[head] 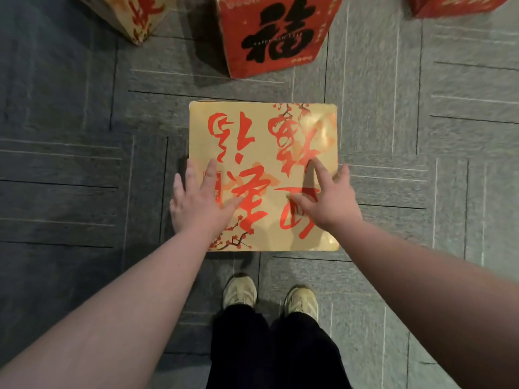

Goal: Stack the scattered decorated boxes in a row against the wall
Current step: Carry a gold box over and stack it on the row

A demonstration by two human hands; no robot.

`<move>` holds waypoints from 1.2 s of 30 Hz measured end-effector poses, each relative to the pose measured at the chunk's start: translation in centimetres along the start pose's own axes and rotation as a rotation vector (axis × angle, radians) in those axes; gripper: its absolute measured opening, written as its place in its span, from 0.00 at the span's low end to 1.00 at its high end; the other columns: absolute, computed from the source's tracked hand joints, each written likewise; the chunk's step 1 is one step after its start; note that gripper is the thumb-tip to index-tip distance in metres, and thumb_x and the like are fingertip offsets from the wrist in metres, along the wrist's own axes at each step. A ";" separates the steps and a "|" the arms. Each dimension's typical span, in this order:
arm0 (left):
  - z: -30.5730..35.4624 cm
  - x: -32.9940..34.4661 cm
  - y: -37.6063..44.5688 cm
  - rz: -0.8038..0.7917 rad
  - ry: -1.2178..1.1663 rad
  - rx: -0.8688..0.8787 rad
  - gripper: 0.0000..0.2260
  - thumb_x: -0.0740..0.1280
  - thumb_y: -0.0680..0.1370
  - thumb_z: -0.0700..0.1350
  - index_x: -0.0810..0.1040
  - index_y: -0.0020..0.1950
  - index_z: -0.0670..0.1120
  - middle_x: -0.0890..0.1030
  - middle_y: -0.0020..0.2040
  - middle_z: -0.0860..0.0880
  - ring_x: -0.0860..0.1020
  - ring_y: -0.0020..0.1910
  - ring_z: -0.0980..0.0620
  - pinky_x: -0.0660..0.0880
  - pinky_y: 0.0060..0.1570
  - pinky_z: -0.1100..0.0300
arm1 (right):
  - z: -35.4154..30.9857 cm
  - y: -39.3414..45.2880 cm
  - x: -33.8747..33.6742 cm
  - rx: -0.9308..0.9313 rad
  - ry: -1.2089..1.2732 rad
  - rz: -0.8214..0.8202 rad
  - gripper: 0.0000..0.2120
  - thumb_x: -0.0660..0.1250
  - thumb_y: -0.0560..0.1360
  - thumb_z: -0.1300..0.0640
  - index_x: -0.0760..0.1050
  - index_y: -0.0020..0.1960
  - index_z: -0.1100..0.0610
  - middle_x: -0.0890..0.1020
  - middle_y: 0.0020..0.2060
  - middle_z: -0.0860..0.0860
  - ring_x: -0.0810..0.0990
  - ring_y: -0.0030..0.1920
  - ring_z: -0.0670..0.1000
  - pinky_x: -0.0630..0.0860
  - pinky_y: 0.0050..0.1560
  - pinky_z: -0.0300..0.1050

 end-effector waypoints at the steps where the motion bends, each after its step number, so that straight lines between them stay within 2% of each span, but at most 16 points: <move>1: -0.3 0.1 0.3 0.005 -0.005 0.006 0.42 0.55 0.71 0.73 0.35 0.75 0.62 0.36 0.77 0.50 0.42 0.76 0.41 0.51 0.71 0.40 | -0.2 0.1 0.3 0.004 0.014 0.006 0.42 0.66 0.70 0.33 0.46 0.75 0.35 0.40 0.77 0.55 0.54 0.75 0.63 0.66 0.67 0.62; 10: -1.3 0.4 2.2 -0.016 -0.180 0.008 0.41 0.61 0.72 0.68 0.40 0.76 0.63 0.35 0.77 0.51 0.54 0.75 0.40 0.64 0.68 0.41 | -1.3 0.9 1.1 0.077 0.047 0.077 0.41 0.67 0.71 0.35 0.47 0.76 0.35 0.41 0.77 0.53 0.55 0.75 0.62 0.66 0.66 0.60; 18: -1.0 -0.1 2.3 0.002 -0.256 0.032 0.41 0.66 0.71 0.65 0.47 0.77 0.61 0.42 0.78 0.52 0.57 0.75 0.43 0.65 0.67 0.45 | -0.6 0.5 1.4 0.086 0.063 0.114 0.39 0.67 0.71 0.35 0.50 0.76 0.36 0.44 0.77 0.54 0.56 0.74 0.62 0.67 0.65 0.61; 22: 0.3 -0.9 2.7 0.014 -0.197 0.089 0.42 0.67 0.70 0.66 0.49 0.77 0.60 0.43 0.78 0.54 0.55 0.75 0.45 0.63 0.68 0.44 | 1.0 -0.3 1.7 0.127 0.150 0.128 0.39 0.67 0.71 0.36 0.51 0.76 0.38 0.47 0.76 0.56 0.59 0.73 0.63 0.66 0.67 0.58; 30: 10.0 -0.5 0.6 -0.063 -0.116 0.298 0.42 0.70 0.69 0.64 0.50 0.76 0.61 0.44 0.77 0.57 0.57 0.74 0.47 0.63 0.69 0.43 | 10.0 -3.9 -1.1 0.297 0.263 0.208 0.39 0.65 0.71 0.34 0.52 0.76 0.40 0.54 0.73 0.58 0.66 0.69 0.64 0.71 0.64 0.60; 33: 14.9 0.1 -0.9 -0.088 -0.056 0.394 0.43 0.70 0.69 0.65 0.50 0.76 0.61 0.43 0.77 0.57 0.56 0.75 0.47 0.62 0.69 0.44 | 14.1 -6.1 -2.2 0.383 0.327 0.252 0.38 0.64 0.71 0.33 0.52 0.76 0.40 0.53 0.73 0.57 0.67 0.68 0.63 0.73 0.62 0.60; 36: 19.9 1.2 -3.0 -0.097 0.019 0.516 0.43 0.69 0.69 0.66 0.50 0.77 0.60 0.45 0.77 0.56 0.58 0.74 0.46 0.63 0.68 0.43 | 18.4 -8.8 -3.6 0.475 0.387 0.300 0.38 0.64 0.72 0.34 0.52 0.76 0.40 0.51 0.74 0.58 0.65 0.69 0.63 0.71 0.64 0.60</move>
Point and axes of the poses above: each hand's wrist, its own y-axis towards the middle knuckle, its own x-axis out of the palm, z = x × y, the point moved 5 cm from there along y, towards the middle knuckle
